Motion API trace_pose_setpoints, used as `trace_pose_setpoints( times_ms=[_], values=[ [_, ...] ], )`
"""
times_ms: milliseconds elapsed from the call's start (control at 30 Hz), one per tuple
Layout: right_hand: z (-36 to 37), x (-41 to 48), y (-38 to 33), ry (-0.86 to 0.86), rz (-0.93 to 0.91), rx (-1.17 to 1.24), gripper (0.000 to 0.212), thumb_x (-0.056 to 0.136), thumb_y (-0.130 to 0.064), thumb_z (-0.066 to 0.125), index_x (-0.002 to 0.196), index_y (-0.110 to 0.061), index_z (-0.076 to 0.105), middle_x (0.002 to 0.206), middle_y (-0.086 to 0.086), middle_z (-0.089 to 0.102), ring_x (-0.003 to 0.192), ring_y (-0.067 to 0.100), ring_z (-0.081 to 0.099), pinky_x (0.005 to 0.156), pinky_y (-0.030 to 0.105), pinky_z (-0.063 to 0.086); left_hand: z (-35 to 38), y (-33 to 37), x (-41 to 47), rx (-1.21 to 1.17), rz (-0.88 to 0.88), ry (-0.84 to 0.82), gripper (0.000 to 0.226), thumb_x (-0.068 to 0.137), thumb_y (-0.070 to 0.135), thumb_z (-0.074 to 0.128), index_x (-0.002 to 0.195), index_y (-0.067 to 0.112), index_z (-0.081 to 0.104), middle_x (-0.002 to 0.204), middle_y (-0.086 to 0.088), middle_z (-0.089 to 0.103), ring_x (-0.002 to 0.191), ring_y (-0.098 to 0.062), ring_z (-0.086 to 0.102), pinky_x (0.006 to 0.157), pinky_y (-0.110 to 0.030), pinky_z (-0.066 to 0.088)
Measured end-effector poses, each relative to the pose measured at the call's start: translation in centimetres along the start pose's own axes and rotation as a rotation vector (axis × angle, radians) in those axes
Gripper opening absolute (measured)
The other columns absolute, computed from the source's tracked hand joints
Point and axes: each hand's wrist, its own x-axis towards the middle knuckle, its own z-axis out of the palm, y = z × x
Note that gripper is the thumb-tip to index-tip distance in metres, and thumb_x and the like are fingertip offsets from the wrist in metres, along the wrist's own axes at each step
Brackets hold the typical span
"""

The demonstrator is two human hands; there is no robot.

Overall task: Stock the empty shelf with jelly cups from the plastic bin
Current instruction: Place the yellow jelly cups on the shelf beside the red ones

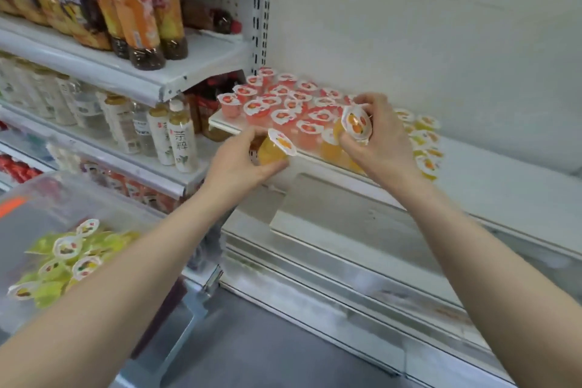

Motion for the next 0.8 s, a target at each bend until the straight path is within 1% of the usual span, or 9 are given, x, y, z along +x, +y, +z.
trace_pose_setpoints(
  times_ms=[100,167,200,300,400,500,600,700,800],
  values=[
    [-4.6,0.3,3.6,0.084,0.059,-0.014,0.049,0.075,-0.038,0.069,0.114,-0.023,0.045,0.103,-0.002,0.061,0.092,0.019,0.06,0.078,0.041,0.051,3.2,4.1,1.9,0.001,0.081,0.016,0.054,0.076,0.044,0.078,0.119,0.016,0.06,0.11,0.004,0.06,0.099,-0.011,0.055,0.084,-0.025,0.044],
    [-7.5,0.6,6.2,0.118,0.124,-0.041,0.047,0.075,-0.037,0.07,0.112,-0.024,0.045,0.101,-0.004,0.061,0.088,0.018,0.06,0.066,0.032,0.051,5.5,6.4,3.2,-0.041,0.078,0.023,0.051,0.075,0.045,0.078,0.114,0.017,0.061,0.107,0.004,0.06,0.097,-0.013,0.056,0.083,-0.026,0.045],
    [-8.9,0.8,7.5,0.133,0.156,-0.055,0.045,0.075,-0.037,0.07,0.11,-0.025,0.045,0.1,-0.004,0.061,0.088,0.018,0.06,0.064,0.028,0.049,6.6,7.5,3.8,-0.066,0.071,0.028,0.048,0.074,0.046,0.078,0.11,0.018,0.061,0.104,0.004,0.062,0.096,-0.013,0.057,0.083,-0.027,0.046],
    [-12.8,1.4,11.9,0.162,0.22,-0.103,0.037,0.074,-0.037,0.071,0.103,-0.025,0.051,0.099,-0.004,0.064,0.09,0.019,0.061,0.078,0.035,0.049,9.9,10.9,5.3,-0.102,0.054,0.012,0.042,0.077,0.043,0.076,0.109,0.021,0.061,0.104,0.007,0.064,0.095,-0.011,0.059,0.085,-0.031,0.049],
    [-14.9,1.6,15.7,0.151,0.294,-0.119,0.032,0.075,-0.035,0.072,0.101,-0.023,0.057,0.102,-0.001,0.066,0.094,0.021,0.062,0.084,0.037,0.05,12.3,13.3,6.3,-0.148,0.039,-0.003,0.036,0.077,0.037,0.076,0.108,0.025,0.06,0.103,0.013,0.065,0.093,-0.004,0.06,0.085,-0.032,0.052],
    [-15.8,1.5,19.7,0.093,0.358,-0.127,0.032,0.076,-0.034,0.074,0.102,-0.021,0.06,0.102,0.0,0.066,0.096,0.023,0.061,0.086,0.036,0.049,15.1,15.0,7.2,-0.133,0.042,0.005,0.043,0.075,0.043,0.076,0.111,0.026,0.061,0.104,0.013,0.065,0.094,-0.006,0.06,0.085,-0.033,0.051],
    [-15.4,1.7,23.0,0.017,0.364,-0.136,0.033,0.076,-0.032,0.074,0.103,-0.019,0.06,0.103,0.002,0.066,0.099,0.025,0.06,0.087,0.037,0.047,17.2,16.0,8.0,-0.116,0.02,0.027,0.053,0.072,0.052,0.074,0.116,0.025,0.061,0.107,0.012,0.065,0.098,-0.006,0.059,0.087,-0.032,0.051],
    [-14.5,2.4,25.3,-0.066,0.339,-0.154,0.032,0.077,-0.032,0.074,0.103,-0.02,0.059,0.102,0.002,0.066,0.098,0.025,0.059,0.083,0.035,0.045,18.4,16.9,8.5,-0.116,0.007,0.043,0.052,0.077,0.045,0.076,0.122,0.026,0.06,0.11,0.014,0.064,0.1,-0.003,0.058,0.088,-0.025,0.049],
    [-13.5,3.6,27.1,-0.149,0.333,-0.176,0.035,0.078,-0.031,0.073,0.107,-0.019,0.06,0.106,0.004,0.066,0.101,0.026,0.059,0.085,0.036,0.045,19.2,17.3,9.0,-0.091,-0.006,0.056,0.053,0.078,0.044,0.074,0.126,0.026,0.059,0.113,0.014,0.064,0.102,-0.004,0.057,0.086,-0.023,0.047]
  ],
)
